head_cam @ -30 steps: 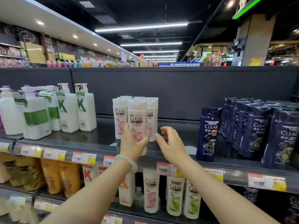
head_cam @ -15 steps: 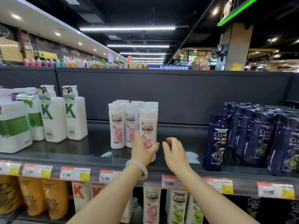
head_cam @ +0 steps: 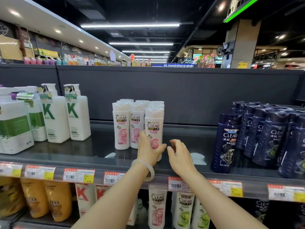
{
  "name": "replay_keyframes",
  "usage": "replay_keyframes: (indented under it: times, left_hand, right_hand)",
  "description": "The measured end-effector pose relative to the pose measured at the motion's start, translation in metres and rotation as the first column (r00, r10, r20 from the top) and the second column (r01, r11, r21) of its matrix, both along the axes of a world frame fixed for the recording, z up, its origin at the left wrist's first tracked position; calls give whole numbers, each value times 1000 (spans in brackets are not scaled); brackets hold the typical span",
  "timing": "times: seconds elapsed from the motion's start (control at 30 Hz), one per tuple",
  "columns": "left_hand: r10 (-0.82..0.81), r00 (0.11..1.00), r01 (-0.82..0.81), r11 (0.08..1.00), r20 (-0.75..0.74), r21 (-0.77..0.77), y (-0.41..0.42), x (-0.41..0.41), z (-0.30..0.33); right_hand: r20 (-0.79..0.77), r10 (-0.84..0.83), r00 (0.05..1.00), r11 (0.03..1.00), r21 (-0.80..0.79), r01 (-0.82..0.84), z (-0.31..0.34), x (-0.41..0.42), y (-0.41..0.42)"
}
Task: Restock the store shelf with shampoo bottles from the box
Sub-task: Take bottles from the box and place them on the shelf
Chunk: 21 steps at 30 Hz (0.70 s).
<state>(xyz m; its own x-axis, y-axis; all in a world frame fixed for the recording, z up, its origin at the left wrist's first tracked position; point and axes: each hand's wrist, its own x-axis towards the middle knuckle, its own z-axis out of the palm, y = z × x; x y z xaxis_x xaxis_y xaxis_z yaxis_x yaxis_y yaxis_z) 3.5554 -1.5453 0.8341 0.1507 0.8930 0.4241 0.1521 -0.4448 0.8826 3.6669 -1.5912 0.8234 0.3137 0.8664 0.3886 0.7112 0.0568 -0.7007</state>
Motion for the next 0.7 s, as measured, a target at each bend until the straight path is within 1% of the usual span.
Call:
replay_keyframes:
  times: [0.13, 0.27, 0.37, 0.43, 0.7]
  left_hand:
    - [-9, 999, 8, 1000, -52, -24, -1, -4, 1]
    - [-83, 988, 76, 995, -129, -60, -1, -18, 6]
    - [-154, 957, 139, 987, -245, -77, 1, -33, 9]
    - [-171, 937, 158, 985, -303, -67, 1, -40, 7]
    - [-157, 921, 147, 988, -357, -55, 3, -48, -5]
  right_hand:
    - [28, -14, 1000, 1000, -21, 15, -3, 0, 0]
    - [59, -12, 998, 1000, -22, 13, -3, 0, 2]
    - [83, -14, 996, 999, -36, 17, -4, 0, 3]
    - [112, -3, 994, 999, -45, 8, -4, 0, 3]
    - [252, 56, 966, 994, -109, -30, -4, 2, -1]
